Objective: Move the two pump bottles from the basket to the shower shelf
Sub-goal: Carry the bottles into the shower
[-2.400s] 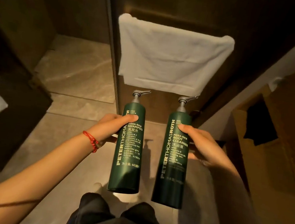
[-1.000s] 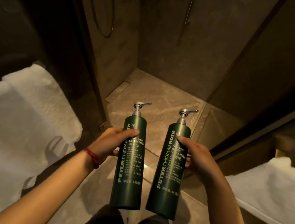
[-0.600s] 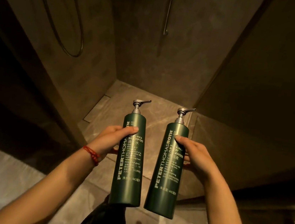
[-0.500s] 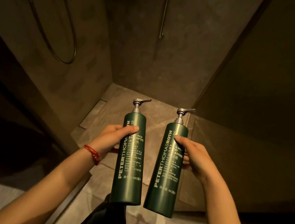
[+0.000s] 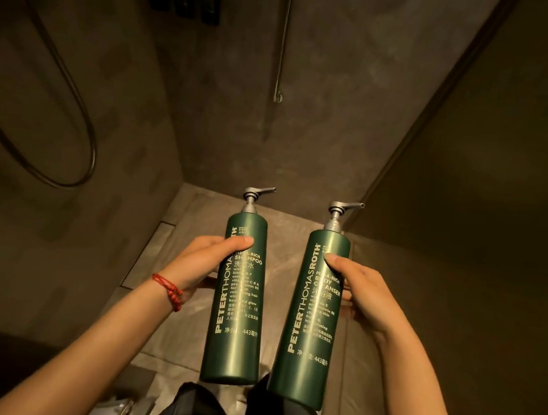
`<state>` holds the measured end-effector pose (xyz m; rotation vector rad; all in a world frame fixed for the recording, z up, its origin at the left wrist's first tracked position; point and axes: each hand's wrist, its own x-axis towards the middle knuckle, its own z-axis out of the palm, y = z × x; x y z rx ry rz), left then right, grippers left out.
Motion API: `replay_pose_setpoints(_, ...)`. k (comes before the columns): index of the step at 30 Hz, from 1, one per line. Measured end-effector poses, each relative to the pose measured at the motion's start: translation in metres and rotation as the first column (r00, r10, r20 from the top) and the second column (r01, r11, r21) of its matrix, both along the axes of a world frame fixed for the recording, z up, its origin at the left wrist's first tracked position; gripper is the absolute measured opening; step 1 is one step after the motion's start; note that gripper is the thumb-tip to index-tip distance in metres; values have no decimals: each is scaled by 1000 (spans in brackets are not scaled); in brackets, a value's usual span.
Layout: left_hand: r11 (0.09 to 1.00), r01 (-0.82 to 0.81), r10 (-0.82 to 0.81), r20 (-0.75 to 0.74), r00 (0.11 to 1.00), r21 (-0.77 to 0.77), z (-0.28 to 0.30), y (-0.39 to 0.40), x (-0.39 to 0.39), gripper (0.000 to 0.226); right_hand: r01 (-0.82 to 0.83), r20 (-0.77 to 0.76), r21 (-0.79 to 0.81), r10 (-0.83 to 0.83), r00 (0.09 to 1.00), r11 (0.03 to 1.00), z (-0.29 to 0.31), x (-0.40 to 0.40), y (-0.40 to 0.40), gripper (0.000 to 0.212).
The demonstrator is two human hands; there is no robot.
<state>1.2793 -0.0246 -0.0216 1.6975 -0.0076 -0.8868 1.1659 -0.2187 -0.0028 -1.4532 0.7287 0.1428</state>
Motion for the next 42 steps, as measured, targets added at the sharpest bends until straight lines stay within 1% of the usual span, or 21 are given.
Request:
replay_pose_setpoints(5,998,-69,69,0,998,2,-4,-10,45,45,-55,-8,9,55,998,998,-8,61,-20,22)
replay_pose_setpoints(8,988,-156,156,-1,988,4,-9,-12,74,44,-122,-7,21,122,993,992,-13,108,-30,21)
replay_pose_setpoints(13,946,-323,323,10,946,-9,-21,-25,126,56,-299,-5,10,299,954,954,-19,198,-55,23)
replay_pose_setpoints(16,894,-447,448,8,894,-35,-22,-41,157,48,-432,-3,-17,432,902,902,-14,257,-72,22)
replay_pose_setpoints(19,802,-592,593,-12,805,-79,-18,-60,182,26,-553,13,-44,554,833,832,-3,308,-86,21)
replay_pose_setpoints(20,772,-629,631,-14,776,-90,-16,-64,187,24,-588,21,-51,589,808,808,1,323,-89,20)
replay_pose_setpoints(23,692,-715,719,4,695,-99,-8,-70,196,34,-685,27,-66,688,726,725,10,363,-93,20)
replay_pose_setpoints(27,563,-823,826,26,563,-72,0,-60,183,38,-820,32,-62,823,568,568,13,397,-74,20)
replay_pose_setpoints(29,512,-858,859,41,510,-50,6,-51,170,43,-860,45,-44,861,506,508,13,404,-56,19)
replay_pose_setpoints(33,360,-932,930,83,357,-29,14,-25,139,57,-933,80,-14,931,357,360,13,404,-8,19)
replay_pose_setpoints(34,330,-943,940,96,326,-31,16,-18,131,57,-947,87,-16,944,318,320,14,401,4,20)
replay_pose_setpoints(38,245,-969,961,145,238,-32,26,2,114,52,-978,121,-45,973,197,203,19,394,45,18)
replay_pose_setpoints(40,218,-975,961,186,207,-43,34,12,108,56,-986,148,-77,979,139,151,28,393,64,16)
replay_pose_setpoints(42,195,-979,958,226,176,-65,44,22,105,53,-986,187,-119,978,95,119,39,395,80,15)
